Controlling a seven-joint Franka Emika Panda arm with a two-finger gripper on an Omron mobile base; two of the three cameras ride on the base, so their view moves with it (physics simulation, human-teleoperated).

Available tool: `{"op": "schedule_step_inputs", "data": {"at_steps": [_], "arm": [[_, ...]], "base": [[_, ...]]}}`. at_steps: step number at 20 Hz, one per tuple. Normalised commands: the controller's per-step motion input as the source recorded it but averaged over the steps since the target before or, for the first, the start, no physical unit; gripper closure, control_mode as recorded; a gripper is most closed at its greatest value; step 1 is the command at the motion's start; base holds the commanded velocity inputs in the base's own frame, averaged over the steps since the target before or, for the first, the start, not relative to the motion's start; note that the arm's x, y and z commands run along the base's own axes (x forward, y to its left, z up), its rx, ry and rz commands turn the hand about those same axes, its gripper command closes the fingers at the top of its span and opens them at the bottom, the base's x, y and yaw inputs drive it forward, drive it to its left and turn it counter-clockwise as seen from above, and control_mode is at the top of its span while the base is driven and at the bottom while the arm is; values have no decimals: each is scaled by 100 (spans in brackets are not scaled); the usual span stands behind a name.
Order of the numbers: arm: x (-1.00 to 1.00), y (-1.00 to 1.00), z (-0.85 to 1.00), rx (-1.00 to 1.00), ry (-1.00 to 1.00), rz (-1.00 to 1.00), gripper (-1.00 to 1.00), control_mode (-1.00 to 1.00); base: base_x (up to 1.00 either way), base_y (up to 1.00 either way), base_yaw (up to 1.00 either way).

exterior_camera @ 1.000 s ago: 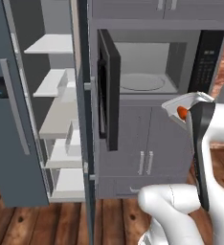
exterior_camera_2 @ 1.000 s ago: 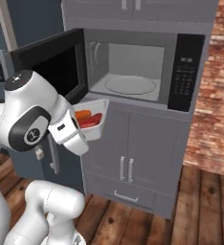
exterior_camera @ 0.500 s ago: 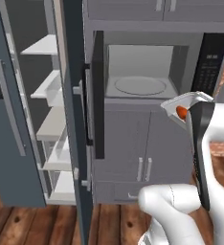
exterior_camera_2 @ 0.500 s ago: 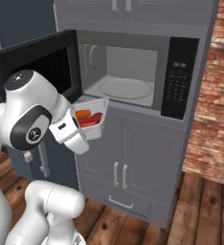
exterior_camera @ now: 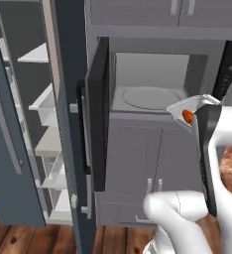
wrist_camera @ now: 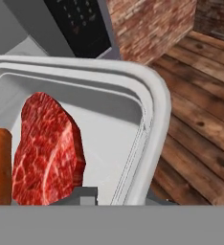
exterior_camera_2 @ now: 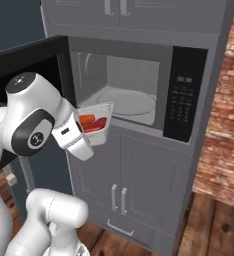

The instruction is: Place the tupperware containing the steak and carrot meal in the microwave. Close the microwave door and press the start button to reheat the meal.

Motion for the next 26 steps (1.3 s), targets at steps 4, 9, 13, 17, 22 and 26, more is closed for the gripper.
{"op": "schedule_step_inputs", "data": {"at_steps": [4, 9, 13, 17, 22, 26], "arm": [[0, 0, 0, 0, 0, 0, 100, 100], [0, 0, 0, 0, 0, 0, 100, 100], [0, 0, 0, 0, 0, 0, 100, 100], [0, 0, 0, 0, 0, 0, 100, 100], [0, 0, -3, 0, 0, 5, 100, -100], [0, 0, -4, 0, 3, 0, 100, -100]], "base": [[47, -8, 13], [40, -3, 14], [37, -1, 15], [13, 0, 14], [0, 0, 2], [0, 0, 0]]}}
